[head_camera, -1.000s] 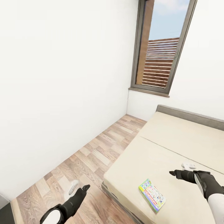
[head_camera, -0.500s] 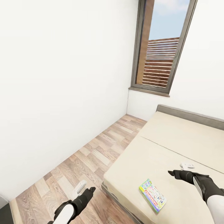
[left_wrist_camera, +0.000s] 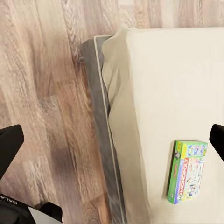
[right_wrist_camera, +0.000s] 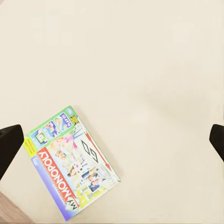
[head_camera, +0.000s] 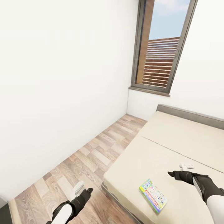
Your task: Put all the toys in the child's room - the three board games (two on the bed and one on the table), the two jigsaw puzzles on the table, and the tennis ball on the table - inside the toy box on the table in the child's room.
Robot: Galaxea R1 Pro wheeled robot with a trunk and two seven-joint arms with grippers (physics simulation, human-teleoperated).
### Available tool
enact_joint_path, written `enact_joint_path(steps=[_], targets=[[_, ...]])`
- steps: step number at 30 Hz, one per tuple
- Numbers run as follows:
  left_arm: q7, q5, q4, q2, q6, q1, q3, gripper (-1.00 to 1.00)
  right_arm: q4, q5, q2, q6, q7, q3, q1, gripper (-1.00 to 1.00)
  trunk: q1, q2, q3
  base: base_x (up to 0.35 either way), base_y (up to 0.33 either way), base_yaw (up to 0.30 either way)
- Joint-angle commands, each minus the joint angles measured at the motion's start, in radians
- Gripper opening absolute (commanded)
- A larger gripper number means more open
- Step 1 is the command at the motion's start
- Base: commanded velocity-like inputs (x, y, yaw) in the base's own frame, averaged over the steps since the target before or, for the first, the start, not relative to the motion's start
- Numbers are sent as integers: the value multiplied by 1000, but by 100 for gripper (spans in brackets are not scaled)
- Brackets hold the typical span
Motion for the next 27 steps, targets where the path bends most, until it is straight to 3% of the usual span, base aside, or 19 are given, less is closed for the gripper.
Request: enact_joint_path(steps=[1, 27], targets=[[7, 5, -1, 1, 1, -1, -1, 100, -1, 12, 1, 4, 9, -8, -1, 100, 4, -9, -5, 0, 0, 0], [5, -5, -1, -5, 1, -1, -1, 100, -11, 15, 17, -3, 10, -7, 4, 100, 104, -191, -56, 0, 0, -69]])
